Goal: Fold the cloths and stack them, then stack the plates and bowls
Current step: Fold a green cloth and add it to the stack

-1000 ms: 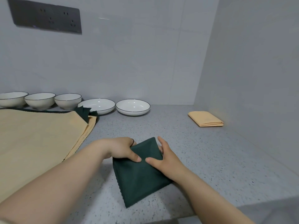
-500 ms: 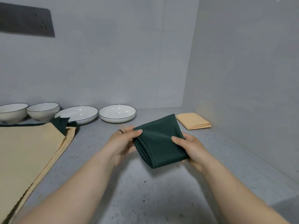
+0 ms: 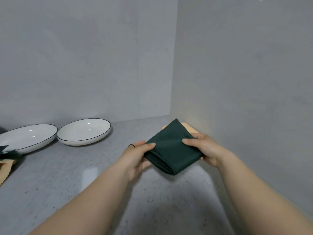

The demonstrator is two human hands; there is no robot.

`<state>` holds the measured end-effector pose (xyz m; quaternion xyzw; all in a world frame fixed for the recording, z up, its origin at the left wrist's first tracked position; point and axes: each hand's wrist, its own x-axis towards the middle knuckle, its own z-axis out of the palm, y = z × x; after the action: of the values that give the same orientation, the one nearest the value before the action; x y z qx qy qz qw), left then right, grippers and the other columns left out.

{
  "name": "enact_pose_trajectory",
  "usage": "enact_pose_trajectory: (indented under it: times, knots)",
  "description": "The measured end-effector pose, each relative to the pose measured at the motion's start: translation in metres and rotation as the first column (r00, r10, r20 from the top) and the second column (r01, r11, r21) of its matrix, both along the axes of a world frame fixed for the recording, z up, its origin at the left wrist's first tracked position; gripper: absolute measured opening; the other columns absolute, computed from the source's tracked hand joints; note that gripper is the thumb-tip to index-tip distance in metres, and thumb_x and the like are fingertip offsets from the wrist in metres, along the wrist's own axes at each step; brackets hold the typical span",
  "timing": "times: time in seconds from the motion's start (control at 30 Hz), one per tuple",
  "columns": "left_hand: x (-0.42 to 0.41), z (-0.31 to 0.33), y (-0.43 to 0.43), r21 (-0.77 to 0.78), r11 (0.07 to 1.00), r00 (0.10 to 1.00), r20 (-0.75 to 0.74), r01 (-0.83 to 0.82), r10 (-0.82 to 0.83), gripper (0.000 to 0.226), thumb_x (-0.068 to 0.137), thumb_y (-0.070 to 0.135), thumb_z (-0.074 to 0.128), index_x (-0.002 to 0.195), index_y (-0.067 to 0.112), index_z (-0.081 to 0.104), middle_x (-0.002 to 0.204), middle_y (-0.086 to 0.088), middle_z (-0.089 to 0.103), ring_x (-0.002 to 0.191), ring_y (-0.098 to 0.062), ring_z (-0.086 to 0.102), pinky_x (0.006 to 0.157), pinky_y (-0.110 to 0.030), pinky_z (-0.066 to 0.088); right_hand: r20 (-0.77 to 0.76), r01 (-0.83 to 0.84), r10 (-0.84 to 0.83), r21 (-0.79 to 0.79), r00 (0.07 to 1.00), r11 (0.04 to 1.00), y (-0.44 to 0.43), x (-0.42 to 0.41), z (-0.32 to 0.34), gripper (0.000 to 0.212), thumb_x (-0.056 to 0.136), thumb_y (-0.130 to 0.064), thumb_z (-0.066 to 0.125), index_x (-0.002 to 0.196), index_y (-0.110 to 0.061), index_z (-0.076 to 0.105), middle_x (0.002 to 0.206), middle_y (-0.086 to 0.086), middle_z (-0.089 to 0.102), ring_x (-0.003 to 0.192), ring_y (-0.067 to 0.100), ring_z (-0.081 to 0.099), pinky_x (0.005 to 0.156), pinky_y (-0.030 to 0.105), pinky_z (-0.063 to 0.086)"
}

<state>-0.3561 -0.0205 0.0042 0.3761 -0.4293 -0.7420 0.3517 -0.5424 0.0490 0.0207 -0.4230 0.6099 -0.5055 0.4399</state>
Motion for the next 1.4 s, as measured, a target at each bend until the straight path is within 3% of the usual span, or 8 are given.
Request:
enact_pose_trajectory:
  times: [0.1,0.27,0.47,0.57,0.77,1.07,1.27,1.4]
  knots:
    - [-0.034,0.002,-0.013,0.019,0.999,0.997,-0.075,-0.036,0.037,0.065,0.085,0.007,0.062,0.141,0.005,0.029,0.117,-0.011,0.059,0.083,-0.019,0.063,0.063,-0.030,0.059,-0.009,0.122,-0.122,-0.065,0.992,0.990,-0.024,-0.019,0.002,0.013,0.088,-0.012,0.056,0.091,-0.019,0.066,0.080,0.003,0.066,0.083,0.023,0.053,0.065,0.026,0.032]
    - [-0.085,0.010,-0.045,-0.181,0.968,0.985,-0.048,-0.174,0.168,0.078,0.083,-0.004,0.061,0.146,0.014,0.018,0.136,-0.017,0.046,0.115,-0.029,0.054,0.100,-0.041,0.045,-0.033,0.281,-0.291,-0.186,0.956,0.942,-0.060,-0.045,0.004,0.013,0.089,-0.008,0.056,0.100,-0.012,0.060,0.094,0.007,0.063,0.073,0.015,0.058,0.065,0.025,0.046]
    - [-0.117,0.004,-0.074,-0.469,0.870,0.962,0.132,-0.151,0.238,0.051,0.085,-0.003,0.058,0.133,0.008,0.045,0.132,-0.008,0.050,0.110,-0.021,0.054,0.102,-0.035,0.044,-0.356,0.401,-0.500,-0.318,0.790,0.859,-0.098,-0.066,-0.017,0.032,0.091,-0.011,0.052,0.122,-0.006,0.055,0.118,0.008,0.061,0.098,0.019,0.056,0.080,0.025,0.043]
    - [-0.129,-0.008,-0.080,-0.515,0.849,0.947,0.201,-0.115,0.250,0.045,0.087,0.000,0.057,0.130,0.010,0.049,0.123,-0.003,0.053,0.113,-0.021,0.054,0.098,-0.027,0.045,-0.551,0.345,-0.450,-0.289,0.703,0.893,-0.107,-0.070,-0.029,0.039,0.095,-0.010,0.041,0.135,-0.008,0.041,0.132,0.010,0.052,0.117,0.025,0.050,0.095,0.031,0.041]
    - [-0.139,-0.024,-0.081,-0.445,0.880,0.947,0.179,-0.164,0.266,0.044,0.088,0.002,0.057,0.130,0.012,0.050,0.131,-0.011,0.053,0.114,-0.027,0.056,0.098,-0.039,0.048,-0.827,0.207,-0.304,-0.231,0.473,0.951,-0.112,-0.074,-0.031,0.054,0.094,0.000,0.034,0.146,-0.013,0.023,0.155,0.003,0.016,0.143,0.019,0.015,0.115,0.026,0.012]
    - [-0.145,-0.032,-0.078,-0.541,0.839,0.921,0.290,-0.068,0.261,0.046,0.093,0.018,0.053,0.136,0.007,0.042,0.136,-0.010,0.049,0.123,-0.023,0.049,0.104,-0.030,0.041,-0.962,0.094,-0.088,-0.066,0.259,0.993,-0.113,-0.073,-0.029,0.044,0.101,-0.021,0.027,0.144,-0.011,0.028,0.154,0.005,0.022,0.143,0.017,0.016,0.115,0.027,0.009]
    - [-0.142,-0.039,-0.080,-0.668,0.653,0.580,0.706,0.356,0.407,0.045,0.101,0.031,0.025,0.142,0.016,0.034,0.157,-0.001,0.008,0.144,-0.019,0.006,0.116,-0.033,0.008,-0.945,0.074,0.114,0.143,0.308,0.987,-0.116,-0.072,-0.036,0.046,0.102,-0.025,0.021,0.145,-0.008,0.024,0.155,0.008,0.019,0.144,0.018,0.013,0.115,0.026,0.010]
    - [-0.144,-0.042,-0.081,-0.630,0.638,0.564,0.749,0.443,0.348,0.046,0.101,0.028,0.020,0.144,0.013,0.029,0.156,-0.002,0.013,0.144,-0.017,0.010,0.117,-0.031,0.009,-0.935,0.070,0.119,0.151,0.335,0.986,-0.115,-0.073,-0.038,0.045,0.102,-0.023,0.022,0.143,-0.009,0.028,0.153,0.008,0.023,0.143,0.018,0.016,0.114,0.027,0.013]
